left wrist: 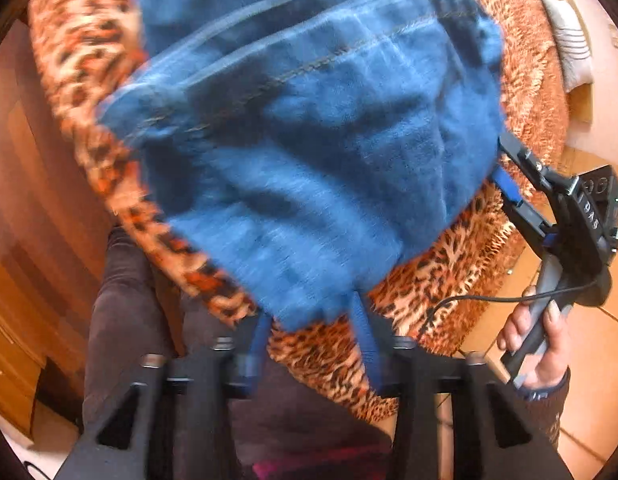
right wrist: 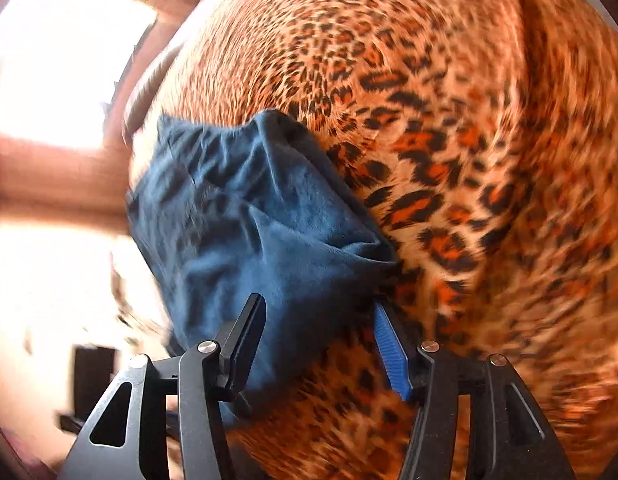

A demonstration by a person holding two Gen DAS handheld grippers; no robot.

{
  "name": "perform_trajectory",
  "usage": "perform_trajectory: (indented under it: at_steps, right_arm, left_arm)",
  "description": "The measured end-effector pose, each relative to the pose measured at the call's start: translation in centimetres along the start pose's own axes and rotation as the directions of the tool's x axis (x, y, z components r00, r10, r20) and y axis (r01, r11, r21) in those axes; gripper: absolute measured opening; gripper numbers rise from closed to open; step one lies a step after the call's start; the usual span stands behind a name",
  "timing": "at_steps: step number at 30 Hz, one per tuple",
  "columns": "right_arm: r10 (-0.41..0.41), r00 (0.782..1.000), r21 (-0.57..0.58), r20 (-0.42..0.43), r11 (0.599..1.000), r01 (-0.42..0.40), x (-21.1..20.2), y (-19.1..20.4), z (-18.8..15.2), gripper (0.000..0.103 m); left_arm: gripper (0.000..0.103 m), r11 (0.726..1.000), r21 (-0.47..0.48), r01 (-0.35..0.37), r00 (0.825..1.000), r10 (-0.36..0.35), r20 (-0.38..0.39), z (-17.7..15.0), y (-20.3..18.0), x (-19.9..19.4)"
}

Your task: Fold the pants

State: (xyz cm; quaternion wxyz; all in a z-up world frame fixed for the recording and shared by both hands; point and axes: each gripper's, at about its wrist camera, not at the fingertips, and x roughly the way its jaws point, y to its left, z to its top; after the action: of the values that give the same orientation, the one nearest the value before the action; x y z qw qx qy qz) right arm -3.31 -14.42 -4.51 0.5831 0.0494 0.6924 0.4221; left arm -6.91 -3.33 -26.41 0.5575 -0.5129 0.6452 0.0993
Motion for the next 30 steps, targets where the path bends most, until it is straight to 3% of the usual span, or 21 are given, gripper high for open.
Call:
perform_trajectory:
  at_steps: [1, 2, 4, 5, 7, 9, 11, 14, 17, 19, 23, 25, 26, 27, 30]
  right_arm:
    - [0.005, 1.0, 0.019, 0.016, 1.0, -0.006, 0.2, -0.4, -0.1, 0.037]
    - [0.025, 0.999, 0.041, 0.032, 0.999, -0.026, -0.1, -0.5, 0.1, 0.016]
    - [0.078, 0.99, 0.043, 0.118, 0.996, -0.084, -2.2, -0.3, 0.2, 0.015]
    - [0.063, 0.986, 0.034, 0.154, 0.997, -0.069, -3.1, -0.6, 0.1, 0.015]
    - [-0.009, 0.995, 0.071, 0.095, 0.997, 0.002, -2.2, -2.4, -0.2, 0.015]
    - [-0.054, 0.997, 0.051, 0.05, 0.997, 0.051, -1.3, -3.2, -0.5, 0.014]
    - [-0.034, 0.998, 0.078, 0.056, 0.996, 0.03, -1.9, -3.2, -0.4, 0.023]
    - [-0.095, 0.991, 0.028, 0.095, 0.995, 0.092, -4.2, -2.1, 0.4, 0.041]
    - [-0.068, 0.986, -0.068, 0.151, 0.995, 0.079, -5.6, 0.4, 2.3, 0.065]
    - [-0.045, 0.992, -0.173, 0.117, 0.983, 0.064, -4.1, 3.0, 3.7, 0.068]
    - [-0.108, 0.991, -0.327, 0.079, 0.936, 0.129, -0.1, 6.2, 5.1, 0.068]
    - [-0.15, 0.987, -0.387, 0.065, 0.908, 0.163, 2.2, 7.6, 6.0, 0.057]
    - [-0.166, 0.985, -0.405, 0.057, 0.898, 0.174, 2.9, 8.0, 6.1, 0.038]
    - [-0.166, 0.985, -0.411, 0.048, 0.896, 0.171, 3.2, 8.1, 6.2, 0.032]
    - [-0.182, 0.983, -0.431, 0.04, 0.884, 0.181, 3.9, 8.6, 6.4, 0.032]
  left_arm:
    - [0.011, 1.0, 0.01, -0.017, 1.0, 0.017, 0.016, 0.2, -0.7, -0.1]
    - [0.01, 0.999, 0.044, -0.025, 0.998, 0.022, 0.058, -0.1, -1.5, -0.9]
    - [0.01, 0.987, 0.136, -0.091, 0.986, 0.071, 0.148, 0.7, -3.3, -2.0]
    - [0.01, 0.984, 0.133, -0.115, 0.985, 0.095, 0.144, 0.7, -2.9, -1.6]
    - [0.011, 0.993, 0.072, -0.091, 0.994, 0.086, 0.074, 1.4, -1.2, -0.2]
    - [0.012, 0.994, 0.077, -0.072, 0.995, 0.065, 0.081, 1.1, -0.4, -0.7]
    - [0.012, 0.991, 0.119, -0.065, 0.996, 0.056, 0.075, 0.5, -0.4, -1.8]
    - [0.013, 0.99, 0.139, -0.009, 0.998, 0.0, 0.065, -0.7, 0.5, -4.2]
    - [0.017, 0.996, 0.079, 0.04, 0.992, -0.049, 0.119, -0.4, 1.7, -7.3]
    - [0.022, 0.998, 0.038, 0.05, 0.983, -0.056, 0.177, 0.6, 2.7, -9.4]
    - [0.032, 0.998, -0.022, 0.055, 0.964, -0.047, 0.262, 3.2, 2.0, -10.3]
    - [0.032, 0.996, -0.047, 0.07, 0.966, -0.056, 0.25, 4.1, 1.6, -10.1]
    - [0.034, 0.995, -0.049, 0.083, 0.966, -0.068, 0.248, 4.1, 1.3, -9.9]
    - [0.039, 0.996, -0.053, 0.072, 0.966, -0.056, 0.25, 4.3, 1.4, -9.9]
    - [0.045, 0.997, -0.071, 0.009, 0.965, 0.01, 0.261, 4.7, 1.4, -8.7]
